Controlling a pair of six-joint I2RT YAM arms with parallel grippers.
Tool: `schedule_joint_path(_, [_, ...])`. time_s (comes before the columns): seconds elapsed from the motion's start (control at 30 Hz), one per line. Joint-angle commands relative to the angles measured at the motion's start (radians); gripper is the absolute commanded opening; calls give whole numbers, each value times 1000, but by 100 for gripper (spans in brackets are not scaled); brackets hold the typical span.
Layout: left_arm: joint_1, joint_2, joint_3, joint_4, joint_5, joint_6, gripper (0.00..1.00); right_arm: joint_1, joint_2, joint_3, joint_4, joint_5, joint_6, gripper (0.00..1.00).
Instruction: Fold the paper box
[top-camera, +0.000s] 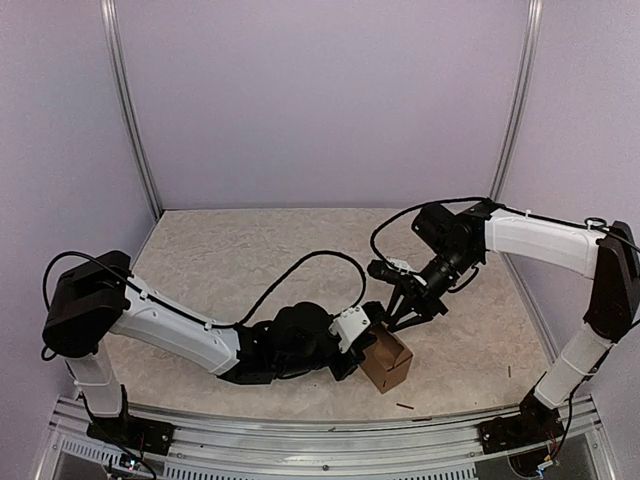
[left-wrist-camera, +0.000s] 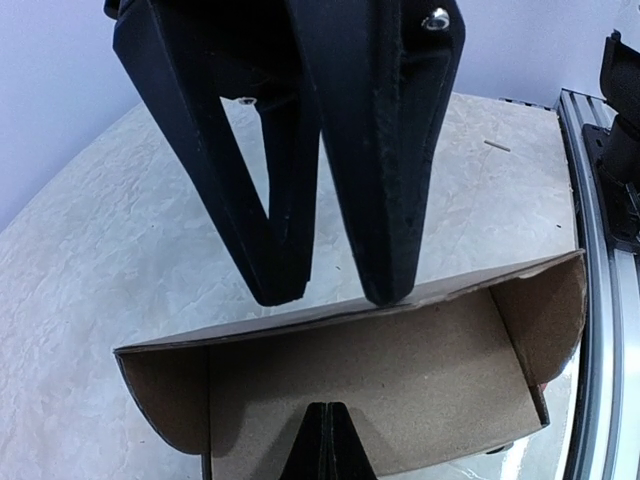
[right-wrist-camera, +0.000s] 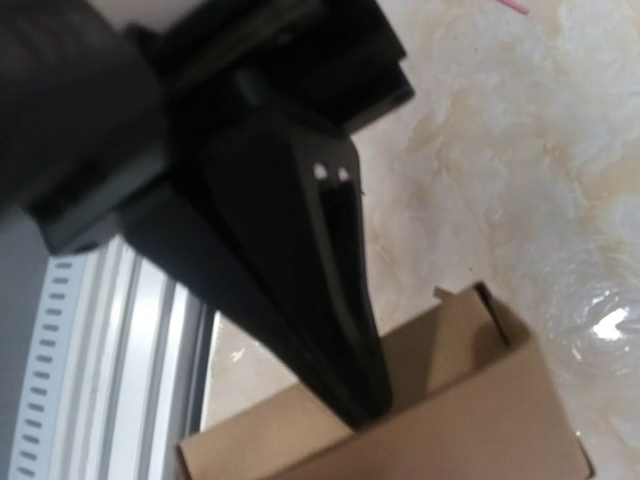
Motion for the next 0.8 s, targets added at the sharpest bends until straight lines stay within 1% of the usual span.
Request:
schedule_joint_path(0.0, [7,33,25,-34,20,4,0,-3,-32,25,-8,-35,13,27])
schedule_joint_path(0.23, [15,44,35,-50,30,-7,0,-4,-34,24,-23,-58,5,29])
schedule_joint_path(0.37, [18,57,45,-63,38,-8,0,-3,-34,19,-17,-45,3,29])
schedule_joint_path(0.77, [26,72,61,-78,48,-14,0,-3,-31,-58,37,-8,10,29])
